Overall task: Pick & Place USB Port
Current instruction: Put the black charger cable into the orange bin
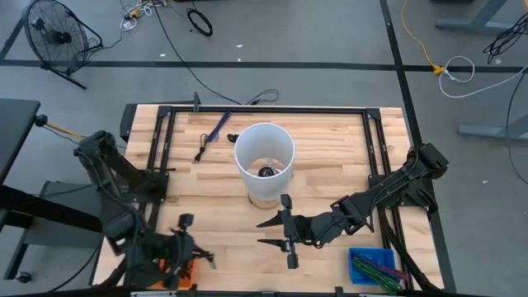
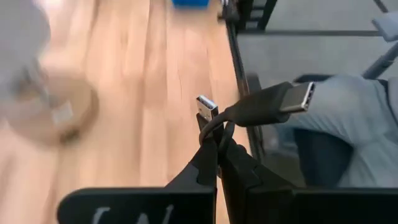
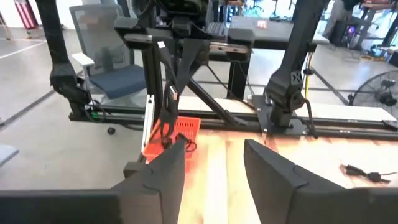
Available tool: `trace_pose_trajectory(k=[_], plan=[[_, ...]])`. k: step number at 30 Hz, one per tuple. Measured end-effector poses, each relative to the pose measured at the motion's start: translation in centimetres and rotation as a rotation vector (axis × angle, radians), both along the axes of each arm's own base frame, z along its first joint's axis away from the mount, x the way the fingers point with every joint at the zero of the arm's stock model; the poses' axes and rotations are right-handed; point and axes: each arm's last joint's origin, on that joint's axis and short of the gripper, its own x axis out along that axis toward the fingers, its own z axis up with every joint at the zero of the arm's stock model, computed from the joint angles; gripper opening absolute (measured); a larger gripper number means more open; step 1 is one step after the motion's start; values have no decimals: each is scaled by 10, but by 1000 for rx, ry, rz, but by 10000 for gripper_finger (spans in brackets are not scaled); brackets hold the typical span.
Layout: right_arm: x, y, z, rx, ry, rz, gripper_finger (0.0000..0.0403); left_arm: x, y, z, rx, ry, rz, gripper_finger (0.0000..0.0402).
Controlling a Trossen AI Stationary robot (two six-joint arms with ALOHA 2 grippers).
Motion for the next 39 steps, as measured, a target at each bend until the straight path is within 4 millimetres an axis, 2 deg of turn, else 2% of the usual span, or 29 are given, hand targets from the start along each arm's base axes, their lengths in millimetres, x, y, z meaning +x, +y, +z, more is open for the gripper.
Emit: trace_pose_trajectory(k=[8,14,21,27,31,39], plan=[[0,0,-1,-7,10,0,143,-45,-20,-25,-133,242,151,5],[0,0,-1,-12,13,1,134,-65,-40,-50,-155,405,233,5],[-1,0,-2,-17,20,1,132,-74,-49,-77,-87,606,358,5],[-1,0,-4,-27,34,2,132,-75,-55,-90,-50,706,375,5],[-1,0,-4,-30,38,2,132,-74,-55,-94,-22,699,387,7],[-1,0,-4,-30,40,2,132,-74,-56,-95,-36,711,400,41]])
